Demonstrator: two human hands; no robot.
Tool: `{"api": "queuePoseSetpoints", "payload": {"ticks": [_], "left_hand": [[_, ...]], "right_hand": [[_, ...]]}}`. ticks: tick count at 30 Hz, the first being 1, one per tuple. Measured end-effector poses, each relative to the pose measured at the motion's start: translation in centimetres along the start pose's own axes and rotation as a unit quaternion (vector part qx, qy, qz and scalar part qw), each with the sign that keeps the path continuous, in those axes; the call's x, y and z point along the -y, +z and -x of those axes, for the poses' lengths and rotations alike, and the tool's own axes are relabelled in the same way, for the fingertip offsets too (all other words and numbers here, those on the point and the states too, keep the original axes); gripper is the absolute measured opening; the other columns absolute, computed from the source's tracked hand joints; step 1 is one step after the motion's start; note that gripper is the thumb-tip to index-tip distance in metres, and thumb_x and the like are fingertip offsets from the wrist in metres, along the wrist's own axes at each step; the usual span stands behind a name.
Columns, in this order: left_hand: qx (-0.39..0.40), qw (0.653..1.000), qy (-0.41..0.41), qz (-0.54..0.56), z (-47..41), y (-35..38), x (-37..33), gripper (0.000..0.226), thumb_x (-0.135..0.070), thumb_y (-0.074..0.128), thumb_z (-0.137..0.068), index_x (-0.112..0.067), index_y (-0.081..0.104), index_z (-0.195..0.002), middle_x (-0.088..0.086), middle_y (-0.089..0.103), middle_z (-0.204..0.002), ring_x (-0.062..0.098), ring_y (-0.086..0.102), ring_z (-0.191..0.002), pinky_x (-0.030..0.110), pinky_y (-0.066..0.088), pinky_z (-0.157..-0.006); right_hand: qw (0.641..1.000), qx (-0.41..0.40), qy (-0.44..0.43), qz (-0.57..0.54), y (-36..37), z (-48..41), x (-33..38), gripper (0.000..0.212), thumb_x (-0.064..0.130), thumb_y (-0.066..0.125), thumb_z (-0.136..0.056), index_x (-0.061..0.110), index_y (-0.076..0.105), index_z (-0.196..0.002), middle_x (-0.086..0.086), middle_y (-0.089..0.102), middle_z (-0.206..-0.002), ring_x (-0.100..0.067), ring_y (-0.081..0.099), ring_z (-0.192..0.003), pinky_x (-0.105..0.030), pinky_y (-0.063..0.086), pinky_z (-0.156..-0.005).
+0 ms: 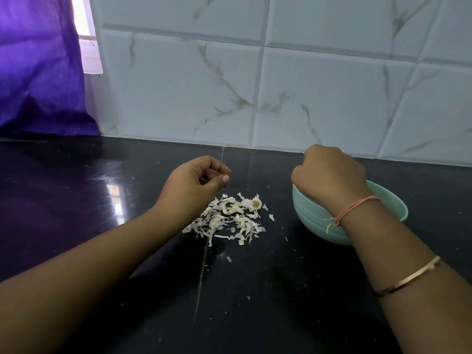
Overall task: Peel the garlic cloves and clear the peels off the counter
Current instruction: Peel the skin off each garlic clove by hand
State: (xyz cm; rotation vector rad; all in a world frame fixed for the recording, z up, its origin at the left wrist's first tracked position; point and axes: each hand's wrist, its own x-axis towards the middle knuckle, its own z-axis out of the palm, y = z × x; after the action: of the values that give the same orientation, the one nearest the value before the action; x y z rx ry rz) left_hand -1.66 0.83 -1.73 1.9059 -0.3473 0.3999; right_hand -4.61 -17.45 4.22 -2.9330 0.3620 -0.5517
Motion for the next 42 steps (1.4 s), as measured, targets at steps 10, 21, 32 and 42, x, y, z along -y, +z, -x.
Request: {"api": "queuePoseSetpoints", "payload": {"ticks": [10, 21, 32, 42], "left_hand": [[-0.015, 1.000, -0.013, -0.015, -0.1, -0.1, 0.1, 0.018, -0.010, 0.060, -0.088, -0.024, 0.064, -0.077, -0.001, 0.069, -0.073, 0.019, 0.063, -0.073, 0.036, 0.053, -0.074], [-0.033, 0.998, -0.018, -0.043, -0.2, -0.3, 0.3, 0.019, -0.013, 0.058, -0.089, -0.026, 0.063, -0.077, -0.009, 0.066, -0.071, 0.008, 0.059, -0.066, 0.022, 0.045, -0.059], [-0.027, 0.999, -0.011, -0.044, -0.2, -0.4, 0.3, 0.019, -0.013, 0.058, -0.089, -0.027, 0.061, -0.077, -0.009, 0.066, -0.070, 0.006, 0.058, -0.065, 0.019, 0.046, -0.059], [-0.008, 0.999, -0.033, -0.004, -0.2, -0.3, 0.2, 0.019, -0.010, 0.057, -0.089, -0.026, 0.060, -0.081, -0.005, 0.067, -0.074, 0.010, 0.060, -0.069, 0.023, 0.049, -0.066]], "right_hand": [[0.948, -0.122, -0.258, -0.139, 1.9, 0.2, 2.1, 0.019, 0.007, 0.044, -0.085, 0.006, 0.062, -0.091, -0.009, 0.060, -0.092, -0.026, 0.054, -0.088, -0.034, 0.042, -0.075], [0.933, 0.071, -0.345, -0.071, 6.9, 0.7, 4.0, 0.042, -0.003, 0.043, -0.084, 0.014, 0.060, -0.119, -0.008, 0.059, -0.116, -0.028, 0.054, -0.110, -0.036, 0.046, -0.086], [0.917, 0.113, -0.374, -0.078, 7.8, 0.3, 3.6, 0.027, 0.010, 0.048, -0.091, 0.023, 0.064, -0.108, -0.002, 0.055, -0.105, -0.024, 0.052, -0.103, -0.038, 0.047, -0.082], [0.904, 0.026, -0.310, -0.292, 7.2, 0.4, 3.6, 0.010, 0.008, 0.048, -0.091, 0.010, 0.058, -0.090, 0.001, 0.053, -0.085, -0.011, 0.049, -0.075, -0.016, 0.036, -0.065]]}}
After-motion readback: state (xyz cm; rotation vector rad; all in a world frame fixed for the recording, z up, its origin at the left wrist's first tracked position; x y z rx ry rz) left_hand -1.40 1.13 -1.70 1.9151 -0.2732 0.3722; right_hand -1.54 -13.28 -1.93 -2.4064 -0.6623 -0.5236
